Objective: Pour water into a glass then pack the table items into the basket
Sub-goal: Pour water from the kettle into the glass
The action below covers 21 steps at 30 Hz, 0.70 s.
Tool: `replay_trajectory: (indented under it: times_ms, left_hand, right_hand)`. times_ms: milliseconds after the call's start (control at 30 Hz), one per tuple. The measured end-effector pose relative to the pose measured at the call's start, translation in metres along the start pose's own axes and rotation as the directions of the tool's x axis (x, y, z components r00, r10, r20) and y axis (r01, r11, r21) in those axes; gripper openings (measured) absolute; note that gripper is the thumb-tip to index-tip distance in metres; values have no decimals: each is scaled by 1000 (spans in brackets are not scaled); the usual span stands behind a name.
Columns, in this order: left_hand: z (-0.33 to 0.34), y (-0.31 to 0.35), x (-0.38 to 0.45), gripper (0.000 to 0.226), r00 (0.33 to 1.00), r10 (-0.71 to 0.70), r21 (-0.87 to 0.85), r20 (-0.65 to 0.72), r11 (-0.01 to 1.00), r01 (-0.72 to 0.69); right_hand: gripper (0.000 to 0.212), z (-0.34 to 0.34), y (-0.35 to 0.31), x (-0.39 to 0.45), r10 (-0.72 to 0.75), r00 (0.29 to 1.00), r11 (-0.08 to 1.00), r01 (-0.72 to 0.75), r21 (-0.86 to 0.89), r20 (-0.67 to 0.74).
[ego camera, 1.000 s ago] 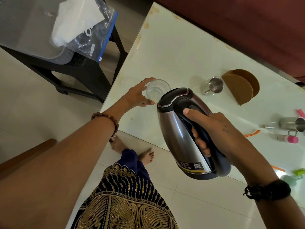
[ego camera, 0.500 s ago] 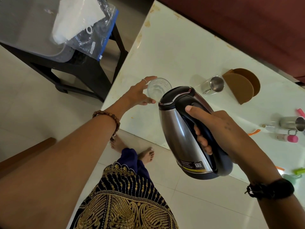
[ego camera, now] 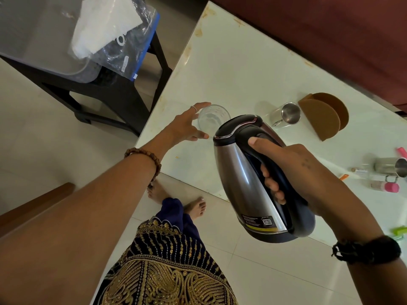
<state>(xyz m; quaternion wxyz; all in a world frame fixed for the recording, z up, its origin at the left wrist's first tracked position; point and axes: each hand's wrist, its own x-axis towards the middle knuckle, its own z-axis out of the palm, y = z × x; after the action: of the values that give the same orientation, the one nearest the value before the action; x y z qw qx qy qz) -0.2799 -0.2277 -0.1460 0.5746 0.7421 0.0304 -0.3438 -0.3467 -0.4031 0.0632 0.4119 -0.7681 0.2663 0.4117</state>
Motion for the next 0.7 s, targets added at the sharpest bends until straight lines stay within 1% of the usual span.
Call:
replay_trajectory:
  times_ms: [100,200,300,367,500,600,667,700]
  left_hand:
    - [0,-1,1,83,1000,3,7,-3,1000,-3]
    - [0,-1,0,84,1000,1,-3,1,1000,-1]
    - [0,-1,0,83,1000,6,8,0,1000,-6]
    - [0,-1,0,83,1000,6,9,2,1000,-6]
    - [0,-1,0,84,1000,4,23,-6,1000,-4]
    - [-1,-1,-1,83,1000,8,19,-7,1000,-8]
    - [-1,0,-1,83,1000,10,19,-8,1000,-9]
    - [-1,1,-1,83,1000,7,16,-9,1000,-7]
  right_hand:
    - [53,-2,-1,1,-12,1000,1000,12,1,23]
    - [59,-3,-5,0,28,997,999,-31,34,79]
    - [54,-4,-5,-1,8,1000,1000,-8,5,17]
    - [52,-3,-5,-3,4,1000,1000,-4,3,7]
    - [59,-6,-8,-1,35,998,999,-36,25,49]
    - [63,-6,-8,-1,51,992,997,-57,50,117]
    - [60,-7,-7,0,23,996,1000,-24,11,87]
    - [59,-7,-7,0,28,996,1000,-29,7,82]
